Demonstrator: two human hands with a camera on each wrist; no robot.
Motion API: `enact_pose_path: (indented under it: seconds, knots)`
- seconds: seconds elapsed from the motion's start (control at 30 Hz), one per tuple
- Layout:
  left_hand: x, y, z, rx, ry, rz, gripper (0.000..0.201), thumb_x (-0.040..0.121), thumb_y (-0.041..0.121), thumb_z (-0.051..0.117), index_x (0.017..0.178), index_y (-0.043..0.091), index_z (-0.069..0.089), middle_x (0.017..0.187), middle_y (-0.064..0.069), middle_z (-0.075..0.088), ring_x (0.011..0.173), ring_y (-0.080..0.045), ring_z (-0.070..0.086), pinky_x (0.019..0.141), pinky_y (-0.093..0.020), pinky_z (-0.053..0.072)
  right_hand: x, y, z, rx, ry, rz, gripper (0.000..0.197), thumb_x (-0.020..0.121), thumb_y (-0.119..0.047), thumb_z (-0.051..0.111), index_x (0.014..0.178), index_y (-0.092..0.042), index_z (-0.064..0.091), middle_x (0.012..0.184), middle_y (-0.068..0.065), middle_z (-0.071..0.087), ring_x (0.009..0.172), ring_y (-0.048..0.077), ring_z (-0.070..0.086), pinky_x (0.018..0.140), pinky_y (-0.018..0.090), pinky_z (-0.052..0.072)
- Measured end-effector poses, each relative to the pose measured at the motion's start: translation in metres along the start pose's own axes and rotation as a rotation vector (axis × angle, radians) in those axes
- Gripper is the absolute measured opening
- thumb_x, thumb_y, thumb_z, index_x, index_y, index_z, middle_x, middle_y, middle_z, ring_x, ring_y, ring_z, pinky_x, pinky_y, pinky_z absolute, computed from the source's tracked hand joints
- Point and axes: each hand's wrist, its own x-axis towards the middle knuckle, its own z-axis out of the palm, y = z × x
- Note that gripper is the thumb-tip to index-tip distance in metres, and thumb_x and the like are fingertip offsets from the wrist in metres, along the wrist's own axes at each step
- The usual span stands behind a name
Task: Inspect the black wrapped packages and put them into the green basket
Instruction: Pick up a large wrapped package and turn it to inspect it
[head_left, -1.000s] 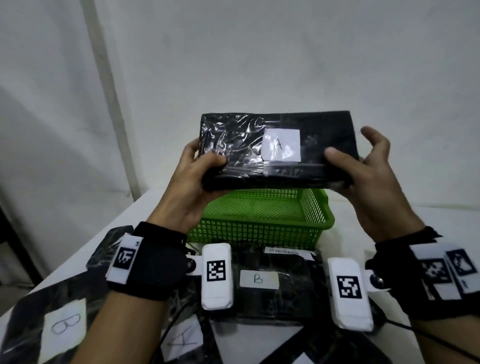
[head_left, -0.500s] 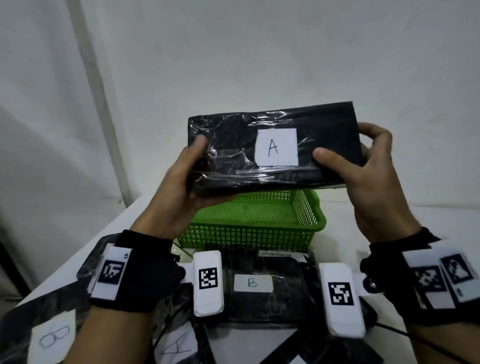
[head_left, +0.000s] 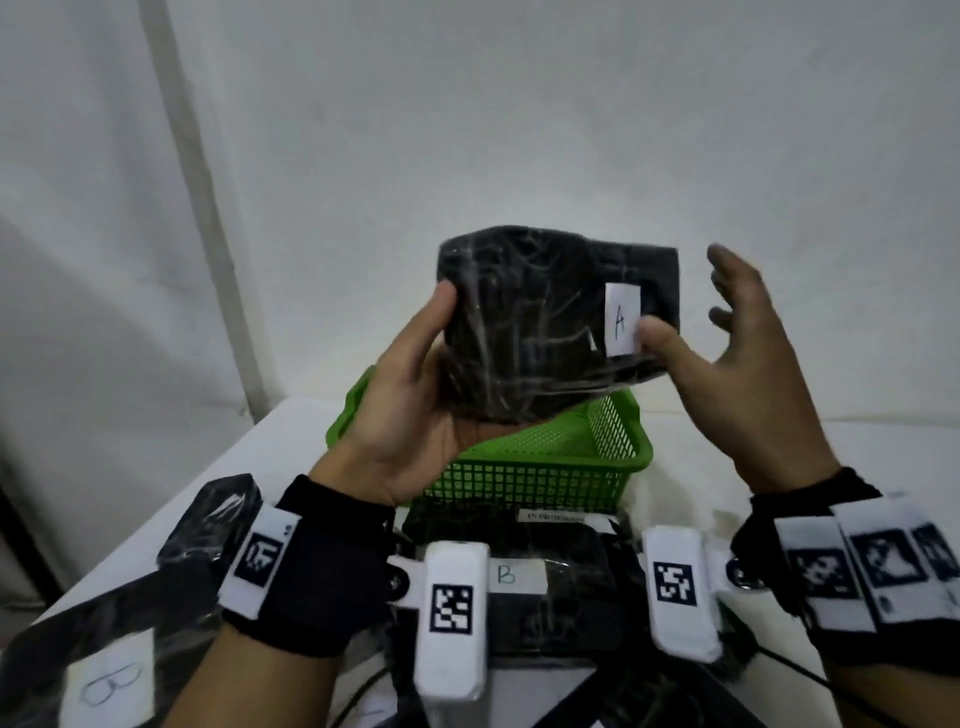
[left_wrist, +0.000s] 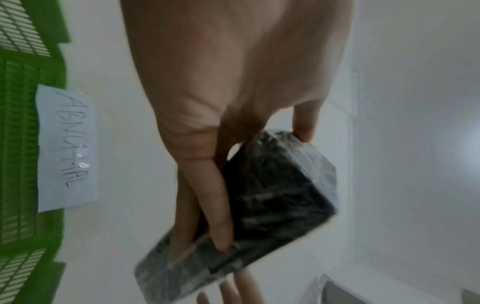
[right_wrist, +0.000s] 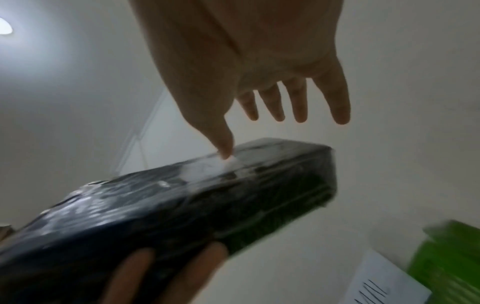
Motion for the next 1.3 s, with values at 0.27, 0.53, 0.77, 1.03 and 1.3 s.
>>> enact_pose_path:
  seconds: [0.27,0.53,0.77,1.03,1.3]
  knots:
    - [0.004,-0.010,0.019,0.215,0.027,0.063,0.055,0.101,0.055,0.027,0.140,0.024,0.051,0.135,-0.010,0.063,0.119,-0.031,0.064,0.091,-0.054,0.056,-0.014,-0.027,0.003,0.287,-0.492,-0.145,0.108,0.073,-0.051,0.083,0.158,-0.040,0.017,0.151,-0.026,0.037,0.128,-0.025,0.038,0.098,0.001,0.038]
    - [0.000,0.003,0.009,0.305,0.048,-0.015,0.048,0.093,0.057,0.045,0.121,0.023,0.065,0.120,0.005,0.067,0.087,-0.028,0.069,0.076,-0.045,0.057,-0.021,-0.021,0.019,0.250,-0.440,-0.226,0.082,0.076,-0.031,0.076,0.144,-0.029,0.031,0.136,-0.015,0.053,0.126,0.002,0.054,0.099,0.035,0.053]
    - [0.000,0.008,-0.004,0.369,0.066,-0.151,0.059,0.076,0.059,0.063,0.124,0.024,0.067,0.112,-0.006,0.072,0.082,-0.023,0.073,0.068,-0.039,0.057,-0.023,-0.021,0.031,0.200,-0.549,-0.300,0.104,0.071,-0.034,0.087,0.150,-0.024,0.020,0.155,-0.004,0.039,0.143,0.008,0.041,0.114,0.042,0.043]
    - [0.008,-0.006,-0.005,0.330,0.064,-0.030,0.076,0.059,0.036,0.074,0.127,0.011,0.052,0.116,-0.014,0.068,0.093,-0.024,0.068,0.078,-0.044,0.060,-0.010,-0.023,0.021,0.414,-0.445,0.349,0.107,0.062,-0.083,0.057,0.153,-0.045,0.015,0.142,-0.016,0.053,0.129,0.016,0.054,0.109,0.052,0.040]
    - [0.006,-0.009,0.001,0.465,-0.018,0.118,0.066,0.064,0.027,0.071,0.129,0.020,0.056,0.128,-0.006,0.065,0.111,-0.019,0.066,0.083,-0.032,0.055,-0.007,-0.014,0.014,0.596,-0.510,0.379,0.092,0.058,-0.054,0.076,0.140,-0.028,0.045,0.110,-0.008,0.076,0.103,0.018,0.073,0.094,0.053,0.054]
